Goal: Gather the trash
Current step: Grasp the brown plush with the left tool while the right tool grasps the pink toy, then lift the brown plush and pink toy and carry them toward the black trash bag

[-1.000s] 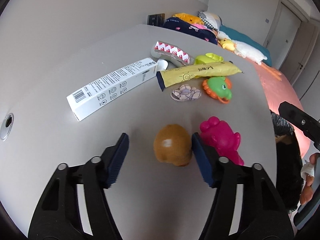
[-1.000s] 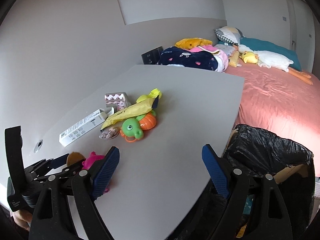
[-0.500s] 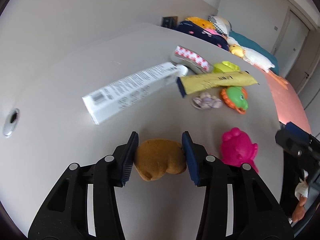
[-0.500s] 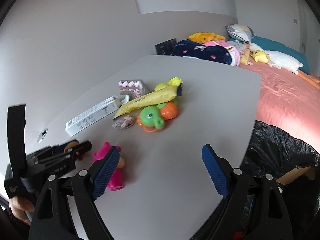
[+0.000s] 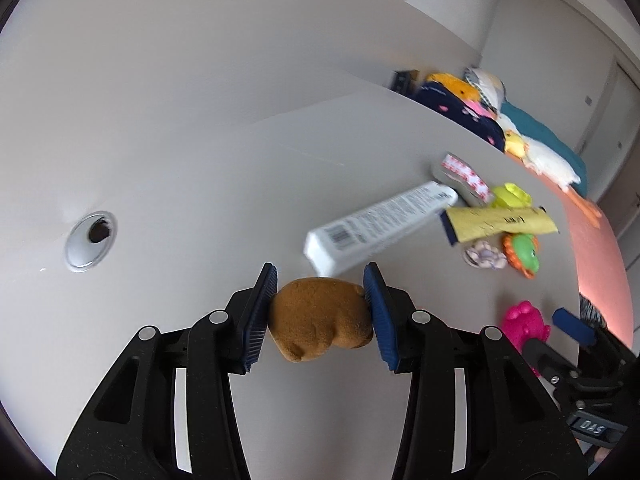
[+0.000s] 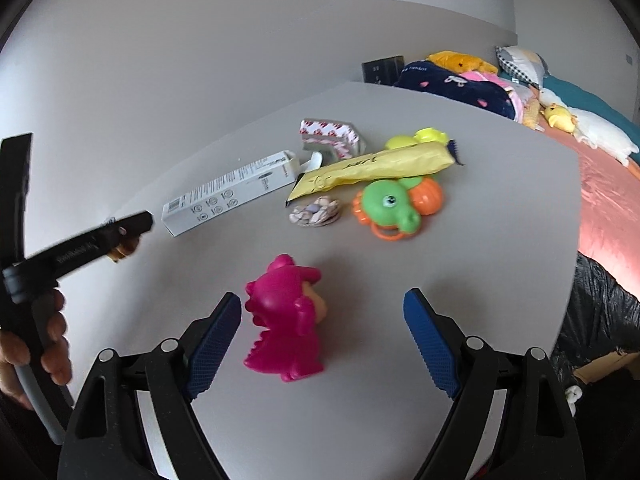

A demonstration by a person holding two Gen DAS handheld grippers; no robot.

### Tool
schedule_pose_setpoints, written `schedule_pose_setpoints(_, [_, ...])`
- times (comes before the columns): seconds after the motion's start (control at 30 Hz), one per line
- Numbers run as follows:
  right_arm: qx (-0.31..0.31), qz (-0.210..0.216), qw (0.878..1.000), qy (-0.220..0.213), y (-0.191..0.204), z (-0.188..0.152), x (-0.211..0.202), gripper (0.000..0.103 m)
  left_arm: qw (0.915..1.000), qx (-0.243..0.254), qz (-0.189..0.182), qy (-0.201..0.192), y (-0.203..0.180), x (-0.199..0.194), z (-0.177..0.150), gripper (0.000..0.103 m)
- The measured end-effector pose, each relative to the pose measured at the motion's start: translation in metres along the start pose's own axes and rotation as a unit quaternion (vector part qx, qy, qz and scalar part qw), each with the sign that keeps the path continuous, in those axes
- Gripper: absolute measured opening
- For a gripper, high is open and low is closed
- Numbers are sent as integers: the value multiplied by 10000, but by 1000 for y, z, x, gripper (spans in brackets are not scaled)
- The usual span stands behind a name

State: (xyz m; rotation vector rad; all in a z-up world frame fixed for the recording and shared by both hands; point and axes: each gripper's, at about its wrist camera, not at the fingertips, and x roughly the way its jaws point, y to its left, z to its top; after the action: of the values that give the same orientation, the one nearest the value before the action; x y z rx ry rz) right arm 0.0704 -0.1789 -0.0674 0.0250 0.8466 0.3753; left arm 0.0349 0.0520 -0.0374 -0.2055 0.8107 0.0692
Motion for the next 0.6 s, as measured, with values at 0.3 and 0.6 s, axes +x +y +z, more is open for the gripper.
schedule_pose_setpoints(0.3, [-72, 34, 9996, 277, 6, 2, 18, 43, 9998, -162, 111, -81, 17, -7, 3, 45])
schedule_pose_setpoints(0.6, [289, 246, 9993, -51, -13, 5, -3, 42, 10000, -60, -8, -67, 7, -8, 2, 45])
